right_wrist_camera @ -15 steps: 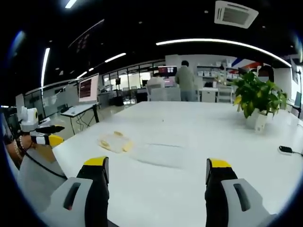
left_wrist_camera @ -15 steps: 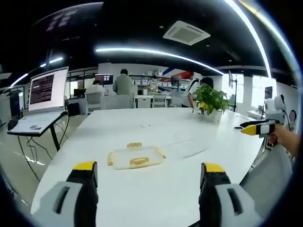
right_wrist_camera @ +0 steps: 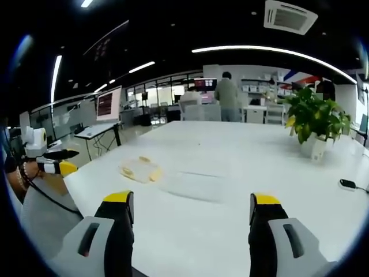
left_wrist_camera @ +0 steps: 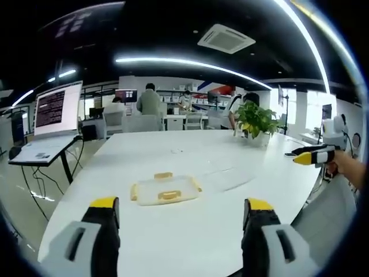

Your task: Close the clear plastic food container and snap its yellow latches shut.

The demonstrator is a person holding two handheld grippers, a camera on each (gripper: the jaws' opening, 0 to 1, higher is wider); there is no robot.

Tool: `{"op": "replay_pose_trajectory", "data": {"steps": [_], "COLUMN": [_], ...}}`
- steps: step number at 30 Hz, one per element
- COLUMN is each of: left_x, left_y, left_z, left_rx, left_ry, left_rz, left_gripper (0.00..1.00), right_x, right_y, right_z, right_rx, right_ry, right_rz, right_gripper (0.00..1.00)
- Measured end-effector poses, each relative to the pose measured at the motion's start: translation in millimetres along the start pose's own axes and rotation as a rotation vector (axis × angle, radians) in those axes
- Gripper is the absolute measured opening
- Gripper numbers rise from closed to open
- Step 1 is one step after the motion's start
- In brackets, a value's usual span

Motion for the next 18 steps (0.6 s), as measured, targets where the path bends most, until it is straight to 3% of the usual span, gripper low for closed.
{"op": "replay_pose_trajectory", "data": {"steps": [18], "left_x": [1.4], "left_y": [0.0], "left_z": [0.5], "left_rx": [0.002], "left_ry": [0.016], "left_rz": [-0.012], "left_gripper": [0.85], "right_x": [2.5], "right_y": [-0.2], "right_z": [-1.2], "right_rx": [0.012], "right_ry": [-0.022], "right_rz": [-0.026], "right_gripper": [0.76]}}
Point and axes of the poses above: the point that each gripper's makers call its tool centre point, and the gripper's own axes: y roughly forward along the fingers, z roughly to its right, x roughly out of its underside, the point moved 8 cm from there along -y, roughly backward along the fingers, and after that the axes turned 15 degrees about y, right-handed, at the moved point
